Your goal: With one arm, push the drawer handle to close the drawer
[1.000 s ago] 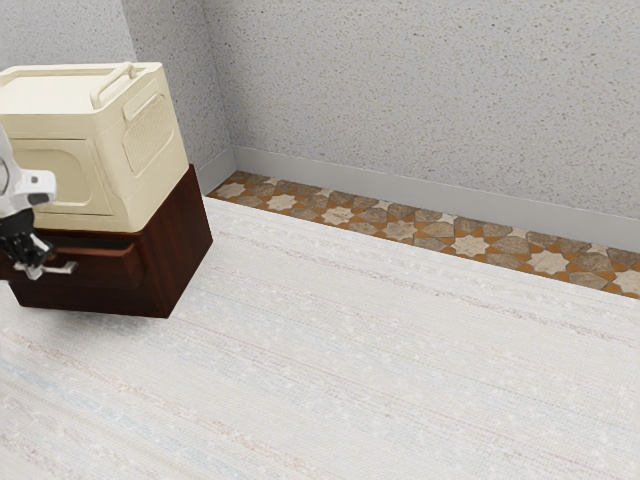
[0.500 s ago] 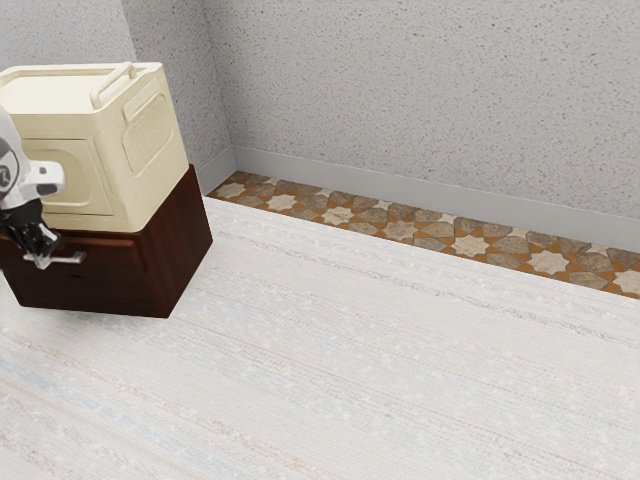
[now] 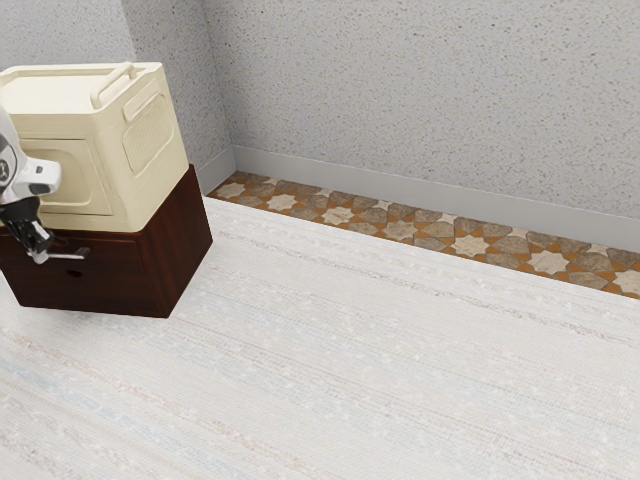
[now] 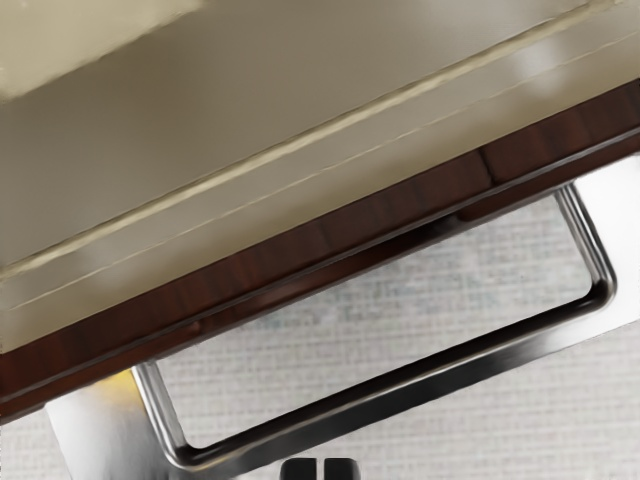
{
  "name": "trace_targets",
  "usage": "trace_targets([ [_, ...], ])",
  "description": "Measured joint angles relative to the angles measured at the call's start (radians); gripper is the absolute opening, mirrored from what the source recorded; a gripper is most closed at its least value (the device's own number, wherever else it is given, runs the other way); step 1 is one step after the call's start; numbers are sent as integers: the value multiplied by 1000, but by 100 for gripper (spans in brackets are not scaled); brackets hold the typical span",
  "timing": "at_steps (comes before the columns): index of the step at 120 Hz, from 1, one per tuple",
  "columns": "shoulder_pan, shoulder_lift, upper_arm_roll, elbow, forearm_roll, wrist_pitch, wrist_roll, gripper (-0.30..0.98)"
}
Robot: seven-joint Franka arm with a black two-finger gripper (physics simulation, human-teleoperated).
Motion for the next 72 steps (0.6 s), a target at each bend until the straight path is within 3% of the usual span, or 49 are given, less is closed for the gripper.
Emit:
trace_targets([
  [60,54,24,-48,30,-30,-2,122,-12],
  [66,48,1,-66,9,-46,-1,100,-10],
  [67,46,-7,-73,1,-48,-1,95,-15],
  [72,33,-51,-109,-39,-59,1,74,-10],
])
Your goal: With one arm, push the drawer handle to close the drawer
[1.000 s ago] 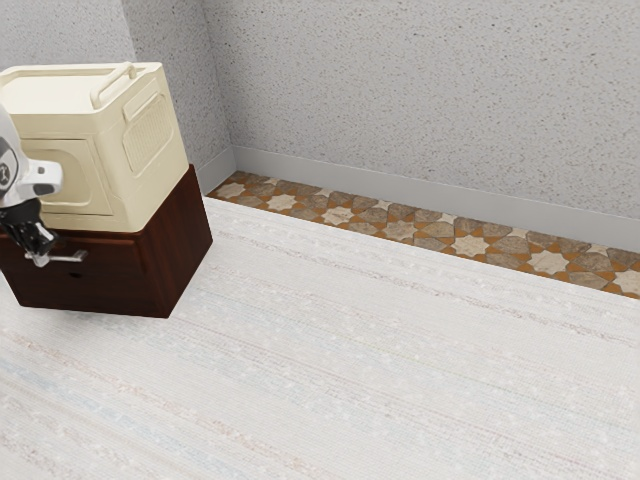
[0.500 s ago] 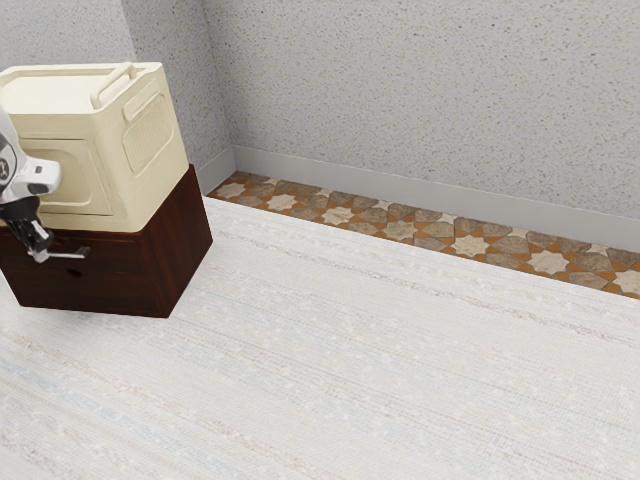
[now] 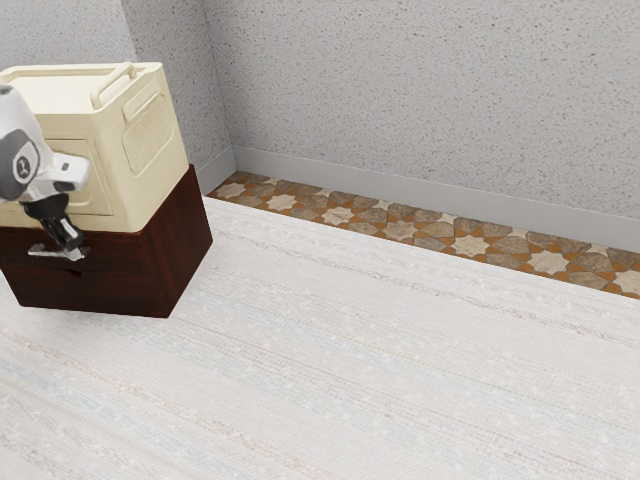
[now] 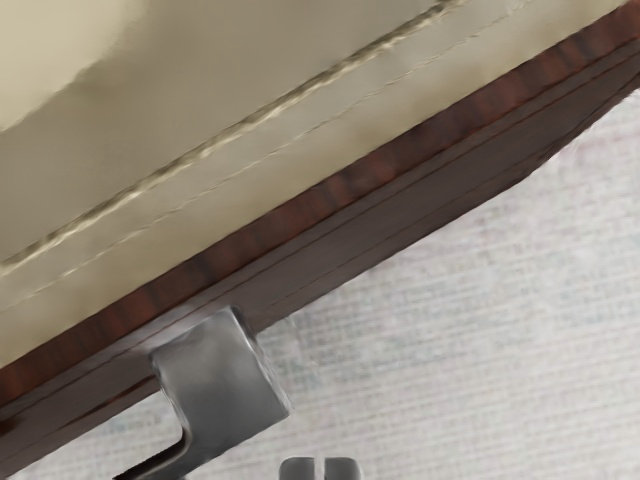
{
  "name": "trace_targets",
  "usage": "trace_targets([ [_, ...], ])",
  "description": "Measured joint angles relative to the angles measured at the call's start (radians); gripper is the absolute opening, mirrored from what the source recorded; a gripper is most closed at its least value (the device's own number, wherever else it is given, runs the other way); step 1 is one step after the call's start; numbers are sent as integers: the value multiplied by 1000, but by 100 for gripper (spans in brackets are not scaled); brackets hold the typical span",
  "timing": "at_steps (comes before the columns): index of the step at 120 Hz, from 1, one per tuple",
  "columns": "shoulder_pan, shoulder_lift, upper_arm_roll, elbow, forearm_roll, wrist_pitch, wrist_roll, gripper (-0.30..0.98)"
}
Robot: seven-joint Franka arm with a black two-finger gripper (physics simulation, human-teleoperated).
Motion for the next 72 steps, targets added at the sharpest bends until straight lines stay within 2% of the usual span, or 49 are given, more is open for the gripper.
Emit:
trace_targets([
  [15,-98,-168,-50,-170,-19,0,-59,-6],
  [26,-61,-266,-63,-226,-24,-46,-102,15],
  [39,-58,-389,-86,-220,-25,-138,-156,36],
  [50,-64,-418,-101,-129,-27,-242,-198,48],
  [72,-65,-420,-123,-86,-32,-356,-266,60],
])
